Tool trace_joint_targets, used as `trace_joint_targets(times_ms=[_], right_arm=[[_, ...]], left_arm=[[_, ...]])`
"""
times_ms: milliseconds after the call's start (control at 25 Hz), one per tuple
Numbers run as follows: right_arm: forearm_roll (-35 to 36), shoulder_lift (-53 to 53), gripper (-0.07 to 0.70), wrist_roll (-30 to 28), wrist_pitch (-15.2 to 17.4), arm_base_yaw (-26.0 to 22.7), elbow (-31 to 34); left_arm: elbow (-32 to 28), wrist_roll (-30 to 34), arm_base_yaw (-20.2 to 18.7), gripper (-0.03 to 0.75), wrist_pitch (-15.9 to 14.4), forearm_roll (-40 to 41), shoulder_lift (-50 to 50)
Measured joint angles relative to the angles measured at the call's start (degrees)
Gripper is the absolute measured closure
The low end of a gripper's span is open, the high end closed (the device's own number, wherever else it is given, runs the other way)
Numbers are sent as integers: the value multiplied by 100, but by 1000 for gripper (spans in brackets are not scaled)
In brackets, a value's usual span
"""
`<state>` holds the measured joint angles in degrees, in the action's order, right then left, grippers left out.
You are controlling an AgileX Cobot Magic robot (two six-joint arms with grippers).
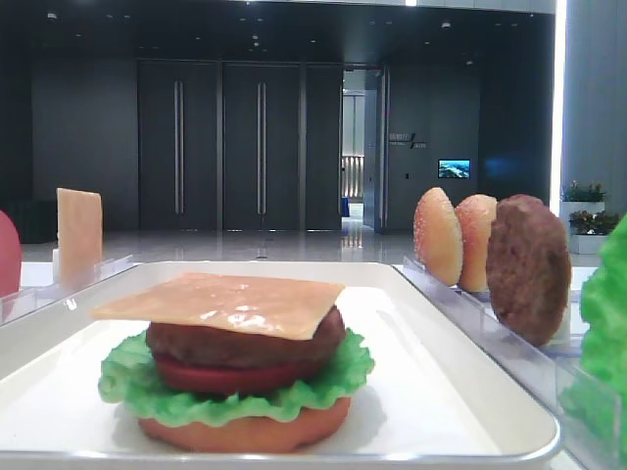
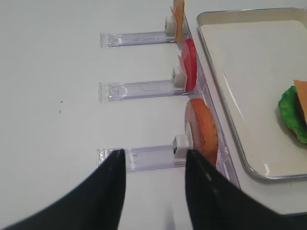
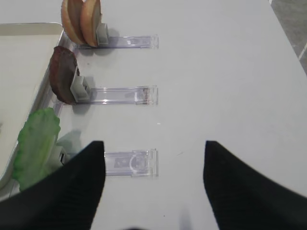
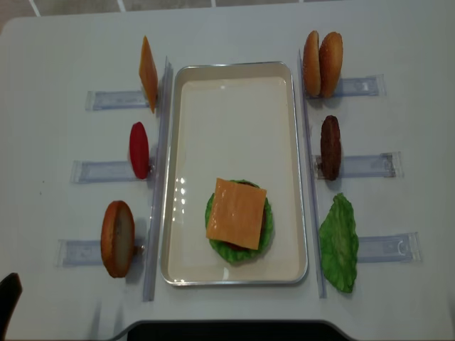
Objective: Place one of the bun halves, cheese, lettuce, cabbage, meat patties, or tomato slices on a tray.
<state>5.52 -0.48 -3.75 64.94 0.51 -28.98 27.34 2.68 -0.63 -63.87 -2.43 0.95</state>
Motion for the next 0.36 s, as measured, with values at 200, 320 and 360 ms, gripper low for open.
trace_joint_targets(times_ms=[200,320,360], right_arm=[[0,0,204,0,0,0,0],[0,0,204,0,0,0,0],[0,0,204,0,0,0,0]], left_arm=[[0,0,0,429,5,0,0],[0,0,0,446,5,0,0],[0,0,0,451,5,0,0]])
